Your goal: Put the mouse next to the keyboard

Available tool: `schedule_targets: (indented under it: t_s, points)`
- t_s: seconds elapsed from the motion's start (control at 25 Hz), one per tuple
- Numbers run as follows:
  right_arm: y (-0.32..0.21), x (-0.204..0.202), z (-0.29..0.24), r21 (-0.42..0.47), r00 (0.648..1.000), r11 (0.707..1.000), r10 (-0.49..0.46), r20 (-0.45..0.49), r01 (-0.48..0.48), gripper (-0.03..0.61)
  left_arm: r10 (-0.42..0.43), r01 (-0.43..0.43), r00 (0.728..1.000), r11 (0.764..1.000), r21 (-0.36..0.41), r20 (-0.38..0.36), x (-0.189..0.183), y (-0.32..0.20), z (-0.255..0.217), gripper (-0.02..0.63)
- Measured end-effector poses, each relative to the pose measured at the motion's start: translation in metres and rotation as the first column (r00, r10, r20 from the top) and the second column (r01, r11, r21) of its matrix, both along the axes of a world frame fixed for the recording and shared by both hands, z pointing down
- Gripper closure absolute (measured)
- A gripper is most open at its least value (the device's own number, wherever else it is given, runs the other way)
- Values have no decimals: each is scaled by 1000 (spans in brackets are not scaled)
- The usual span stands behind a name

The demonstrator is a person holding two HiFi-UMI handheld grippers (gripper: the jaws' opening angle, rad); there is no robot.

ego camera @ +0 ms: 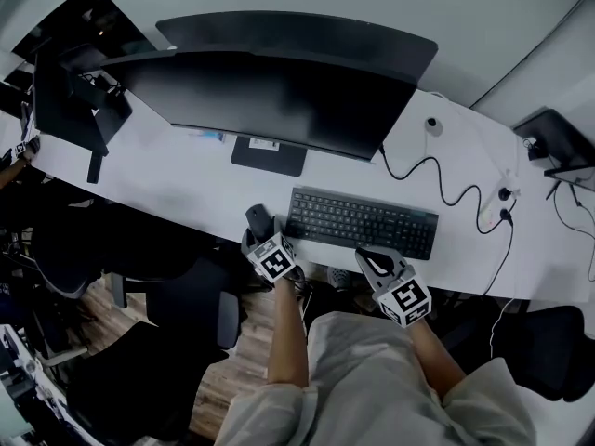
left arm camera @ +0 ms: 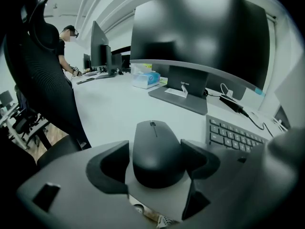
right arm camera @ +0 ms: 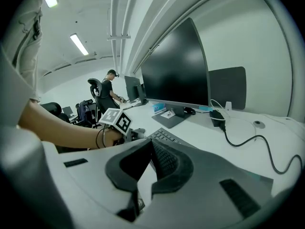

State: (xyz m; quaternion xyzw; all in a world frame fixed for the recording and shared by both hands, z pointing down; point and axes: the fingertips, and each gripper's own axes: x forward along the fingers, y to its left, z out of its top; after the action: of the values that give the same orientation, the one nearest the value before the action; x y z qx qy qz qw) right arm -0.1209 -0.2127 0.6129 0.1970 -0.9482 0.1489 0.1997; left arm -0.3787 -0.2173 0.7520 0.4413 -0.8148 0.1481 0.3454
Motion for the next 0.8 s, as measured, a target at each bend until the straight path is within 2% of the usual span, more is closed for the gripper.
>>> schedule_targets:
  t_s: [0.08, 0.28, 0.52, 0.68, 0.8]
  points:
    - [4, -1, 1, -3, 999, 999, 36, -14, -36, 575, 24, -24, 1000, 1000, 1, 7, -2, 1, 0, 309]
    - [11, -16, -7, 17, 994, 995, 101, -29, -101, 574, 168, -168, 986, 986, -22, 8, 1, 1, 0, 311]
    - [20, -38, -18, -1, 980, 980, 197, -27, -197, 575, 318, -319, 948, 947, -39, -25, -2, -1, -2, 313]
    - [30, -55, -16, -16, 969, 970, 243, -40, -244, 575, 390, -390, 920, 921, -15, -36, -7, 1, -3, 313]
    - [36, -64, -13, -31, 961, 962, 271, -47, -272, 575, 452, -452, 892, 892, 0, -28, -8, 1, -5, 313]
